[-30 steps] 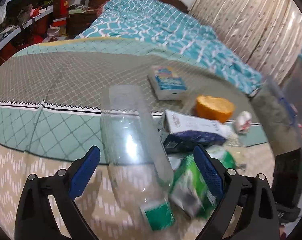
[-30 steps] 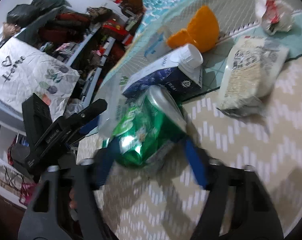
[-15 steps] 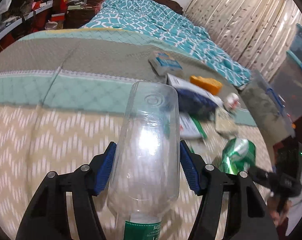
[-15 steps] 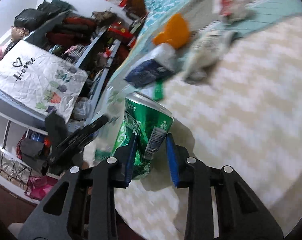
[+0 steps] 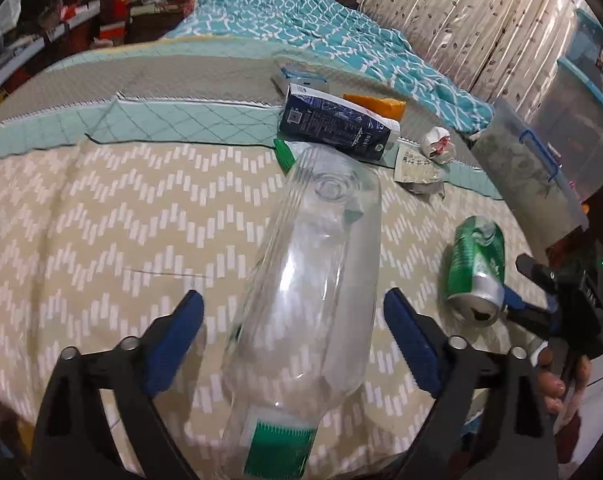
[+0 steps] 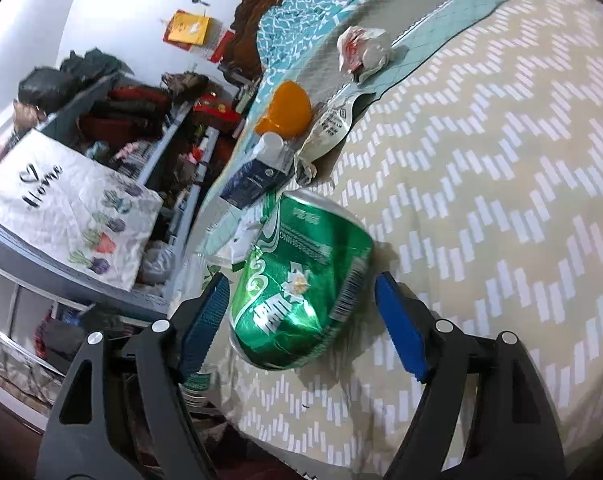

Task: Collect trash
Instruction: 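Carry the bottle and can over the bin and release both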

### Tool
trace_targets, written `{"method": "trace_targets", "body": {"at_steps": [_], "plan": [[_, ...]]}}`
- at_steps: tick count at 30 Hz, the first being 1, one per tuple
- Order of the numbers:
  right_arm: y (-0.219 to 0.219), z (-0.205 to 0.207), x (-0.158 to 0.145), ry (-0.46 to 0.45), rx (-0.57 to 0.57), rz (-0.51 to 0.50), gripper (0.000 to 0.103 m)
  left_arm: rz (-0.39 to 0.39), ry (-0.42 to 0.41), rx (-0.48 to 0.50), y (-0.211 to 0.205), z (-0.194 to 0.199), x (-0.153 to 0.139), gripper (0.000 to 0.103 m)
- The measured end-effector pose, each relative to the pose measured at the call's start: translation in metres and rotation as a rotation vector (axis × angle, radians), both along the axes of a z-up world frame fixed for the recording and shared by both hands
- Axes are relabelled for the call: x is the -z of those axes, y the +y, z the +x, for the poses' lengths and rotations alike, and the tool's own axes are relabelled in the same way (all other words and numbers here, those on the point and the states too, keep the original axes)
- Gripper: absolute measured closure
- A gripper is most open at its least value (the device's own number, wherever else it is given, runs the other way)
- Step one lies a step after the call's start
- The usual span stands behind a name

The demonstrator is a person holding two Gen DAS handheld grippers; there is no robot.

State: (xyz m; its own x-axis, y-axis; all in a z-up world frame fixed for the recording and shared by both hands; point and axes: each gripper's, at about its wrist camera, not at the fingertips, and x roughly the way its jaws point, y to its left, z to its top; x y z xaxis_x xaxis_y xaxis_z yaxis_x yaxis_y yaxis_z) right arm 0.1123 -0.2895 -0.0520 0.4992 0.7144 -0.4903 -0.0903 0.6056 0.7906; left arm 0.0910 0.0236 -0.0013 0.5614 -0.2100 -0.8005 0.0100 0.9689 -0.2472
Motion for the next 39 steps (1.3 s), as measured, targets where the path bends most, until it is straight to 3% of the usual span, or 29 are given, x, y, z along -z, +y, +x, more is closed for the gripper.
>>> {"method": "trace_targets", "body": {"at_steps": [4,6,7,9,12,15,18,28,33,35,39], "plan": [[0.024,0.007,-0.003,-0.039,-0.020,-0.077,0.027,0.062,0.033,0.007,-0.006,-0.001,0.010,0.017],[0.032,0.010,-0.002,-0.052,-0.029,-0.115,0.030,0.072,0.070,0.020,-0.010,0.002,0.019,0.038],[0.035,0.012,-0.001,-0.056,-0.039,-0.117,0.033,0.100,0.051,0.024,-0.015,0.000,0.018,0.038],[0.035,0.015,0.003,-0.043,-0.108,0.025,0.065,0.081,0.055,0.059,-0.022,-0.001,0.018,0.039],[0.027,0.009,-0.004,-0.076,-0.094,-0.023,0.069,0.072,0.047,0.115,-0.039,-0.001,0.013,0.039],[0.005,0.003,-0.005,-0.081,-0.067,-0.010,0.075,0.047,0.048,0.207,-0.068,0.007,0.007,0.039],[-0.030,-0.002,-0.004,-0.091,0.009,-0.018,0.076,0.032,0.069,0.316,-0.107,0.024,0.007,0.039],[-0.195,-0.019,-0.002,-0.088,0.386,-0.024,0.078,0.077,0.101,0.695,-0.298,0.098,0.012,0.039],[-0.274,-0.018,0.003,-0.068,0.544,-0.027,0.078,0.082,0.114,0.821,-0.386,0.125,0.015,0.039],[-0.302,-0.014,0.009,-0.059,0.573,0.047,0.078,0.074,0.125,0.847,-0.415,0.138,0.018,0.039],[-0.335,-0.013,0.008,-0.034,0.674,-0.032,0.078,0.067,0.152,0.920,-0.469,0.157,0.028,0.039]]}}
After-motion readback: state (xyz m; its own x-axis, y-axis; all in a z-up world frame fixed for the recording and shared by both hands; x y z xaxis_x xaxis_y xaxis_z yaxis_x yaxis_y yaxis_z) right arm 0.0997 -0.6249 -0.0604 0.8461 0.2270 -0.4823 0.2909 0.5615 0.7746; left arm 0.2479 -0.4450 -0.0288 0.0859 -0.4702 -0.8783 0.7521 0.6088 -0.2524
